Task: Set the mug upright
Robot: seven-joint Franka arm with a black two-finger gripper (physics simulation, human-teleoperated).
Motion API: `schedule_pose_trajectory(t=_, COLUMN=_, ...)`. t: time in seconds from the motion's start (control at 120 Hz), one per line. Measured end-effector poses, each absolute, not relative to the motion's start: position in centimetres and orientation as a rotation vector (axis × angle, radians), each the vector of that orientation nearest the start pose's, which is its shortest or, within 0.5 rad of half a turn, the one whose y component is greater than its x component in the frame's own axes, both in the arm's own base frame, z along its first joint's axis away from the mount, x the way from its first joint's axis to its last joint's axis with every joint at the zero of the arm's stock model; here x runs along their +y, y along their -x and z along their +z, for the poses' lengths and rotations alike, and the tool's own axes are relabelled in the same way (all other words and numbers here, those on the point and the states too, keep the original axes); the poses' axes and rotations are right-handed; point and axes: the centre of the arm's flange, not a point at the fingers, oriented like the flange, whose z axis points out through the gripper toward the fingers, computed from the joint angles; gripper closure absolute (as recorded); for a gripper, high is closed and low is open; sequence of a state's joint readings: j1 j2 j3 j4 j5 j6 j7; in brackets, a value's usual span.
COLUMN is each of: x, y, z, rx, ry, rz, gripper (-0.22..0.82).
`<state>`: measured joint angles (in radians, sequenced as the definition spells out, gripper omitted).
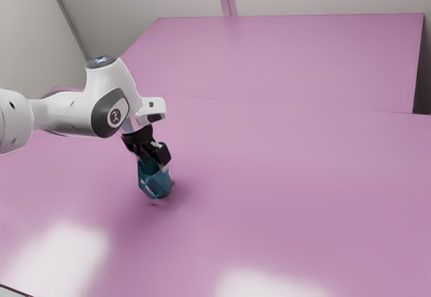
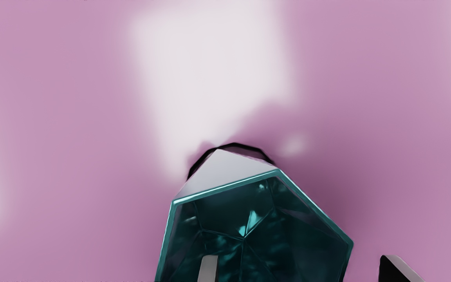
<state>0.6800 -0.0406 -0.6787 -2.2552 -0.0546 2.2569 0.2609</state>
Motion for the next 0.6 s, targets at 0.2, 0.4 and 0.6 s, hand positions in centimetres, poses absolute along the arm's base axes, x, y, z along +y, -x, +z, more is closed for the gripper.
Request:
schedule_pose_trajectory(t=0.2, x=-1.9, y=-51.7, z=43.6, rx=0.358, ry=3.066, rz=-0.145, gripper=0.07)
schedule_pose_trajectory(t=0.4, x=-2.1, y=-54.9, z=52.5, rx=0.358, ry=3.074, rz=-0.281, gripper=0.03)
schedule_pose_trajectory(t=0.6, x=-1.4, y=-56.8, z=61.3, rx=0.368, ry=3.115, rz=-0.325, gripper=0.01)
